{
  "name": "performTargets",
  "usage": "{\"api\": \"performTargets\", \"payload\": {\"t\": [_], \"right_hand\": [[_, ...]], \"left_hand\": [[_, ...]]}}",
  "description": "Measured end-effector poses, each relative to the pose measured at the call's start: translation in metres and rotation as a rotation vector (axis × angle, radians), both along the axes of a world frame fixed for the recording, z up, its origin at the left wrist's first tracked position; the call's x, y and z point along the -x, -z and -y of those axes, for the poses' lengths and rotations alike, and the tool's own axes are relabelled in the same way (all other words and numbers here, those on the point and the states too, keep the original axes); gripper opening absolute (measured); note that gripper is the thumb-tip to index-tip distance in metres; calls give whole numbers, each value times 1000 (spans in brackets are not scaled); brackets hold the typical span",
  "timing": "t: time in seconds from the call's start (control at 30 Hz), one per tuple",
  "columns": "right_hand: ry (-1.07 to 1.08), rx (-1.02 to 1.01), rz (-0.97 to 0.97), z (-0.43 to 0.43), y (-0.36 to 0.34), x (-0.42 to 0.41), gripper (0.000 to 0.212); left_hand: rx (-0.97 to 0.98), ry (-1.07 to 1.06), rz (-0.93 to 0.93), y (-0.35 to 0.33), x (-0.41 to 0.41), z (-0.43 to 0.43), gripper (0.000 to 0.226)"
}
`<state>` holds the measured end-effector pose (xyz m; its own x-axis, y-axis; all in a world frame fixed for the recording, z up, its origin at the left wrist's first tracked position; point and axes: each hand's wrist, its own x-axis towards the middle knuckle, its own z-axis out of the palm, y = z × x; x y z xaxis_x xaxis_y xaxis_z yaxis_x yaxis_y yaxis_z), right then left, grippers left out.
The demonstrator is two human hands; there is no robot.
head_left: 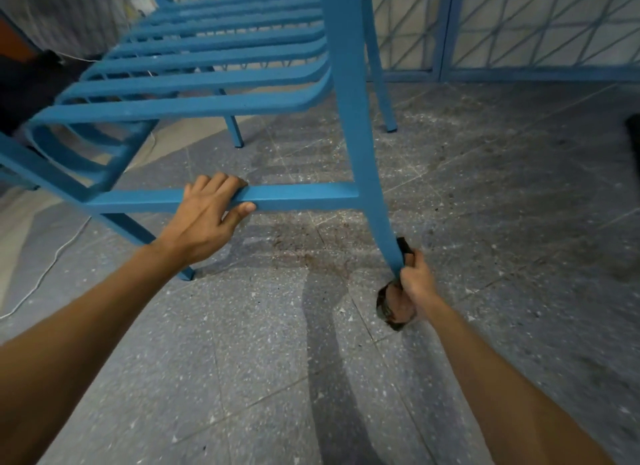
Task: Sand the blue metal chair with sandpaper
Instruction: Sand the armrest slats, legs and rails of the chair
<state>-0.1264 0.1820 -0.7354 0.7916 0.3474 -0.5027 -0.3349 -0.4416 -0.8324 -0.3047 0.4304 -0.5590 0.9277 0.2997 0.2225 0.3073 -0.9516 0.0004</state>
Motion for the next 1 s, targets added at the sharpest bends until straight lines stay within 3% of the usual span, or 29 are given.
{"api": "performTargets", "payload": {"t": [0.13,0.33,0.47,0.67,0.8,0.9,1.0], "right_hand": [[79,-35,-196,-14,-2,-13,35],[204,-333,-213,-6,-66,32,23],[175,-456,-243,0,-110,62,49],[89,-534,-276,-11,-165,62,23],[-119,-254,-192,14,-188,48,22],[-359,42,106,46,-212,29,15],[-498,141,361,65,-252,12,19]], "left_hand": [[-4,8,34,1,2,1,49],[-10,0,5,1,-1,3,52],[-46,-31,3,2,-6,30,53],[4,-160,-65,-1,-46,111,44],[103,-183,-56,-10,-64,142,42],[305,-149,-59,-18,-57,131,43],[344,-146,-47,-35,-30,113,49]]}}
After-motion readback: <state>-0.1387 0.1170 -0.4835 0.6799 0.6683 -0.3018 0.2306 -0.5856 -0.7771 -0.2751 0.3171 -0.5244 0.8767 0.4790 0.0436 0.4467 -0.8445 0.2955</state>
